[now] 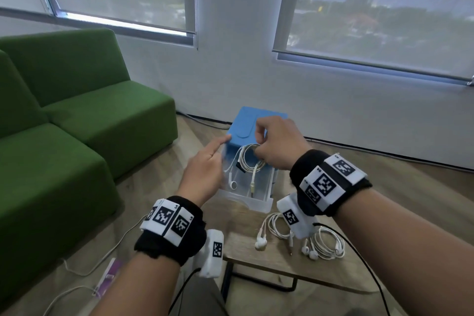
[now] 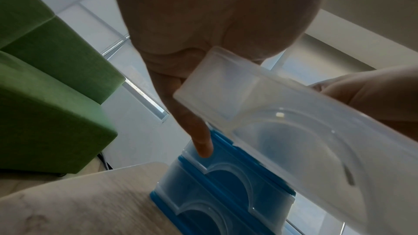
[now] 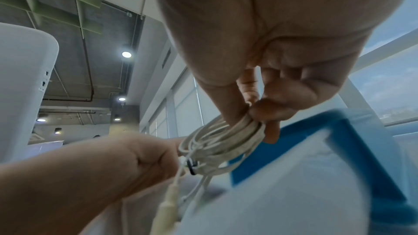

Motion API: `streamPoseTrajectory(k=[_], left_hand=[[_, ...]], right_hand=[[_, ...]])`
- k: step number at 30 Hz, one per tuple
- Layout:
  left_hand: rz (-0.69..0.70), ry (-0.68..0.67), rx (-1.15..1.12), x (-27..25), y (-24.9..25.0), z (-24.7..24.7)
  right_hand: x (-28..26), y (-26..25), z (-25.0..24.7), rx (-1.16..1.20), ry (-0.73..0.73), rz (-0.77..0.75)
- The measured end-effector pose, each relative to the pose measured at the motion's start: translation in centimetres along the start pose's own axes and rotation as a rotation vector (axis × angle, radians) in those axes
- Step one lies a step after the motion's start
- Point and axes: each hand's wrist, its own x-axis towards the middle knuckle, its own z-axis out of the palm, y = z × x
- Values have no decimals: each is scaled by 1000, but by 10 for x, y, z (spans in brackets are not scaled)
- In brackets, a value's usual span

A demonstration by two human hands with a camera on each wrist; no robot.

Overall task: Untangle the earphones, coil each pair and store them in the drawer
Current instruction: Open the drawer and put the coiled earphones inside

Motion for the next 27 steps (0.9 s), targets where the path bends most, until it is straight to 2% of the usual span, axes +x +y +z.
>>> streamPoseTrajectory(k=[7, 12, 14, 18, 21, 24, 27], left_hand=[[-11, -18, -15, 2, -3, 1], [-17, -30, -40, 0, -2, 2], [-15, -35, -34, -1, -1, 2], [-14, -38, -31, -1, -1, 1], [-11, -37, -29, 0, -2, 1], [-2, -32, -22, 0, -2, 1], [7, -29, -15, 1, -1, 2]], right_hand=[[-15, -6, 11, -230, -1, -11], [-17, -6, 14, -492, 16, -126], [-15, -2, 13, -490, -9, -141], [-6, 6, -2, -293, -83, -132], [-6, 13, -14, -211, -116, -238], [-12, 13, -16, -244, -261, -341], [-16, 7, -7, -363, -374, -359]])
